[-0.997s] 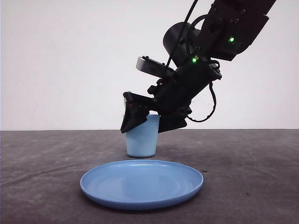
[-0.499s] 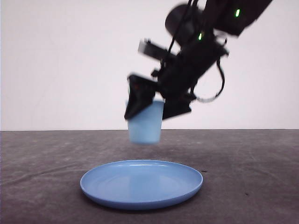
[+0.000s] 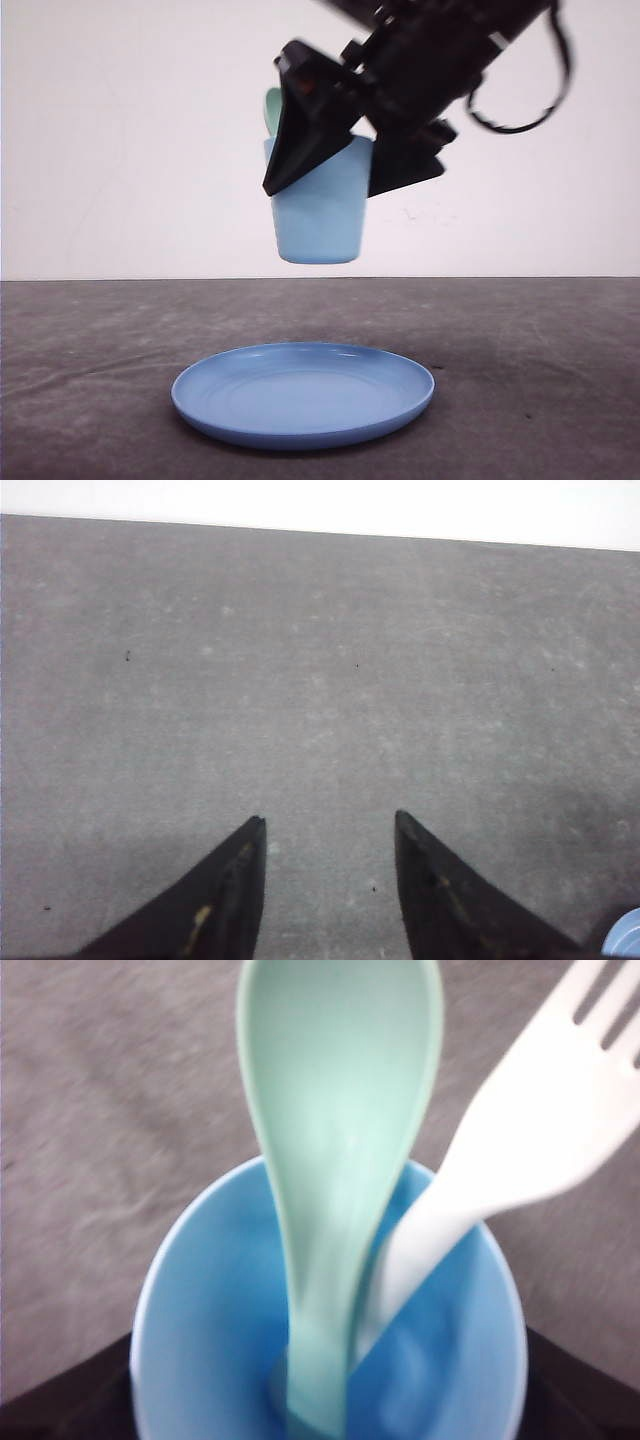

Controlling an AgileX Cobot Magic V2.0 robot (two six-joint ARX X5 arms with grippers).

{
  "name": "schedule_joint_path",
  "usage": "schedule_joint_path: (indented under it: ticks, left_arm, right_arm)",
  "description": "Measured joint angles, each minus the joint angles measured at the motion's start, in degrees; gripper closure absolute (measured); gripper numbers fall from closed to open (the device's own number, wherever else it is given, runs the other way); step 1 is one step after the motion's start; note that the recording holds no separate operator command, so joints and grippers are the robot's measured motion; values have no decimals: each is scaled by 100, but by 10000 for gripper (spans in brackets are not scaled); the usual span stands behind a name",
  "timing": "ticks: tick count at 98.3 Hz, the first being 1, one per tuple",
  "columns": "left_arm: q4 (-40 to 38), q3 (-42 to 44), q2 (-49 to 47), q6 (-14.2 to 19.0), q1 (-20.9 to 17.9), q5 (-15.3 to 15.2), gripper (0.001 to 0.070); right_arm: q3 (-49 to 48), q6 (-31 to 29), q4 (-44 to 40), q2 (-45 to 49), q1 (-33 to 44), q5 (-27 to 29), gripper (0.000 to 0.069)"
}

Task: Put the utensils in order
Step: 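Lift the cup with the right gripper and set it on the blue plate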

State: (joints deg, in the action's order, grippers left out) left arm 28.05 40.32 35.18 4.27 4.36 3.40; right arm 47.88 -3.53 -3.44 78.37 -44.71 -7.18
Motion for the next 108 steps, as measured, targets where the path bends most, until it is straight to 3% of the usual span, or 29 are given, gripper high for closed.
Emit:
schedule_joint_path:
  ticks: [18, 41, 81, 108]
  left_arm:
    - [-2, 0, 0, 2, 0, -2, 474]
    - [2, 0, 0, 2, 0, 0, 474]
    - [168, 0, 0, 2, 0, 0, 474]
    - [168, 0, 0, 2, 0, 0, 474]
  right_arm:
    - [-743, -122, 424, -599, -350, 299, 213]
    - [-1460, -142, 1147, -501, -535, 402, 213]
    - [-1478, -142, 1880, 461, -551, 417, 213]
    - [-1478, -142, 2098, 625, -560, 420, 213]
